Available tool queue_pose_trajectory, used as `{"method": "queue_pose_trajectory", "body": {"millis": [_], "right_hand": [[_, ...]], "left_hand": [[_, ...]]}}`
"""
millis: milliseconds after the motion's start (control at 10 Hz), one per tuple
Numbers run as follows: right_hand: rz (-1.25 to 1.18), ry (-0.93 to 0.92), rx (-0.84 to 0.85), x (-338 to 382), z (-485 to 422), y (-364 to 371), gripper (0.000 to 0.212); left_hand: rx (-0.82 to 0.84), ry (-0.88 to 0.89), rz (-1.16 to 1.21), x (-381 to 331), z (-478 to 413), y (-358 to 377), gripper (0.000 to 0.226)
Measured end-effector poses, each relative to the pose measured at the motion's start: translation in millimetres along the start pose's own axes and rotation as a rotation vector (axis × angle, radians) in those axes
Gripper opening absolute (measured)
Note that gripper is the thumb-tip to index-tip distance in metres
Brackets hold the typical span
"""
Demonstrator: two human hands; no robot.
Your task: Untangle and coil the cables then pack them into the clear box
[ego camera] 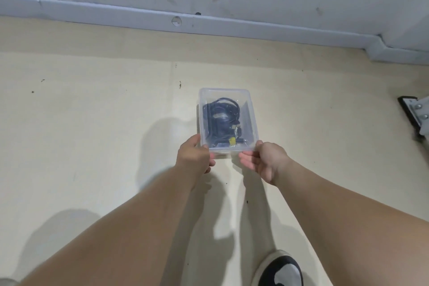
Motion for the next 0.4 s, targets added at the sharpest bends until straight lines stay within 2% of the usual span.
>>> {"method": "queue_pose_trajectory", "body": {"millis": [200, 300, 400], "right_hand": [[0.032, -0.051, -0.072, 3, -7, -2, 0.012], [0.048, -0.034, -0.112, 5, -4, 1, 0.017], [0.156, 0.008, -0.152, 3, 6, 8, 0.035]], "left_hand": [[0.024, 0.098, -0.027, 7, -11, 3, 0.036], [-0.017, 0.073, -0.084, 11, -15, 2, 0.042], [-0.098, 0.016, -0.283, 18, -23, -1, 0.056]]}}
Point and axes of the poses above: each hand's wrist, its own z-axis away from the middle knuckle, its own y-axis out of the palm, x = y × z, the point moved 2 cm from there along -z, towards the middle knuckle, and after that the axes turned 15 degrees about -x, right-handed, at the moved point
